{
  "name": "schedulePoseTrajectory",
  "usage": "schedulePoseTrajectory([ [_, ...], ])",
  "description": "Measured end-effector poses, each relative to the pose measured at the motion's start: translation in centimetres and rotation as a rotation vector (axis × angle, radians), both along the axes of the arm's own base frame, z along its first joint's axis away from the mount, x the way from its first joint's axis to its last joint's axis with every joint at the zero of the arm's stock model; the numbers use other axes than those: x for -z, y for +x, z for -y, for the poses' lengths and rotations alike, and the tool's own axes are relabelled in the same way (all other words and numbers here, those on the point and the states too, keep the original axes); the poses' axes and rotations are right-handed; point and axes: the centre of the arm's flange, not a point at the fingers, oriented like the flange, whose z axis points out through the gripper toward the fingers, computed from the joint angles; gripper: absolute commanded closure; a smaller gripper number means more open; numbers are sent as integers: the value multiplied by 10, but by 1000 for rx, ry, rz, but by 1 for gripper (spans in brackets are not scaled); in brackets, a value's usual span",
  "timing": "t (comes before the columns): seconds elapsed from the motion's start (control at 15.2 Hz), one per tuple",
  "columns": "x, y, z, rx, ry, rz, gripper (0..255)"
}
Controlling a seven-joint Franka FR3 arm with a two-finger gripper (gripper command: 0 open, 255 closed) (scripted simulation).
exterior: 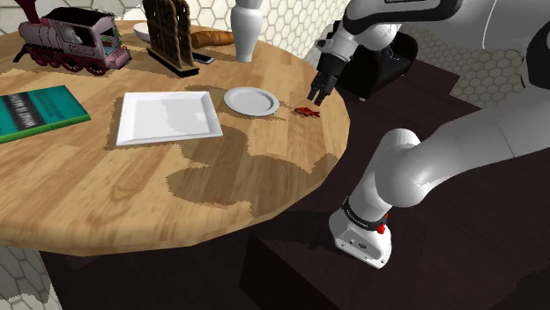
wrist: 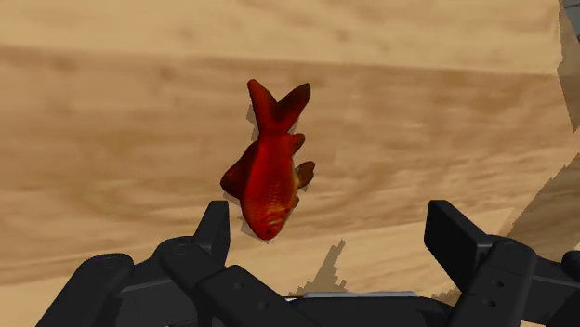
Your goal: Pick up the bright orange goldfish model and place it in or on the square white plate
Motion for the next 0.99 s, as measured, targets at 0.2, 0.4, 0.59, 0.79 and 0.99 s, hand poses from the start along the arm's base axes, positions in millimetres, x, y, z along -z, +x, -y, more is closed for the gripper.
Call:
schedulePoseTrajectory([
  [0.2,16,2,-3,-13,9,3,0],
  [0.4,30,3,-9,-15,9,3,0],
  [0.59,37,3,-12,-15,10,3,0],
  [0.79,38,3,-12,-15,10,3,0],
  [0.99,37,3,-11,-14,8,7,255],
])
